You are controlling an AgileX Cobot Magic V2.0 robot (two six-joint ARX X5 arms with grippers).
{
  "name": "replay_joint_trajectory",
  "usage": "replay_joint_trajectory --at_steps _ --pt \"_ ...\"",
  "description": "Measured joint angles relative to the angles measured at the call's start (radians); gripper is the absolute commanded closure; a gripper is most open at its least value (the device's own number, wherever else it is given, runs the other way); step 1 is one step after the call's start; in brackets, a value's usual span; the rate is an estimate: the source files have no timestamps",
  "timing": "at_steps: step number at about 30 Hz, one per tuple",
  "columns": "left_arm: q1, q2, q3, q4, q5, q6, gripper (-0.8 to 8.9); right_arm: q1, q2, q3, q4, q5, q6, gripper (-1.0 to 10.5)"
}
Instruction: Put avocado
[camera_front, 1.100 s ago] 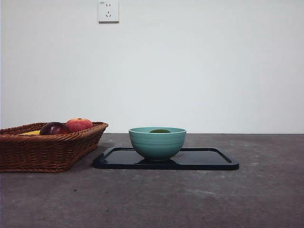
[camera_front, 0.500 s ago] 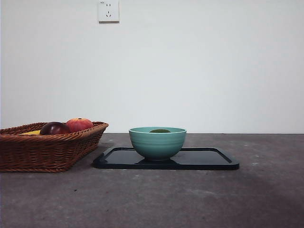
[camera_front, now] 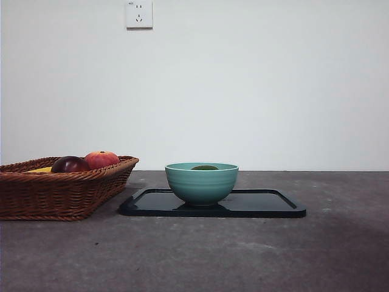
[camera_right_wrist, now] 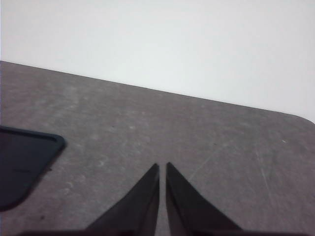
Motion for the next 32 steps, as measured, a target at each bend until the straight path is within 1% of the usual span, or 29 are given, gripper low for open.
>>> replay_joint_trajectory --at_steps 8,11,18,25,32 --pt "0.0 0.0 0.0 0.0 0.0 0.0 7.95 -0.006 0.0 -0.023 -0.014 0.0 0.003 9.3" --pt "0.0 0.0 0.0 0.0 0.0 0.0 7.95 -0.007 0.0 -0.034 -0.021 0.0 0.021 9.3" --pt "0.0 0.0 0.0 0.0 0.0 0.0 7.95 -0.013 0.0 -0.06 -0.033 0.0 0.091 9.3" --pt "0.0 0.0 0.0 0.0 0.0 0.0 7.95 -0.021 0.0 -0.063 -0.042 0.0 0.136 9.3" --pt "0.0 0.0 0.0 0.0 0.0 0.0 7.95 -0.021 0.0 -0.063 -0.064 0.0 0.163 9.3"
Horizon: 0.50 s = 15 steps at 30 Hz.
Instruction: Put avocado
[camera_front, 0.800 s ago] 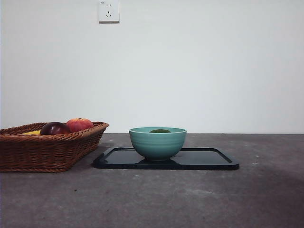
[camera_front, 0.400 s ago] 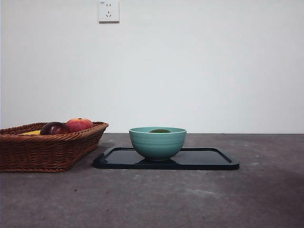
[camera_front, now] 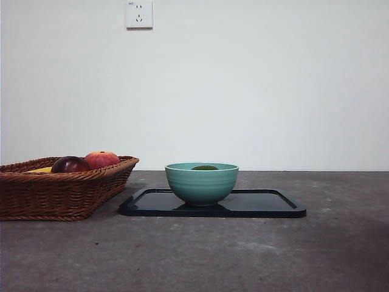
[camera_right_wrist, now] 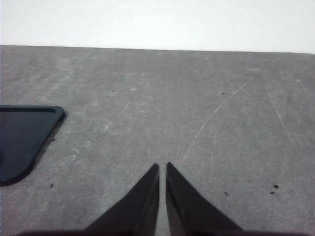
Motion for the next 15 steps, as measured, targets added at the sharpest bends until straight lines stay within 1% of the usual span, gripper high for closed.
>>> replay_joint_trajectory --at_steps 15 --pt "0.0 0.0 0.0 0.0 0.0 0.0 7.95 0.0 0.0 0.0 -0.002 0.0 0.024 9.3"
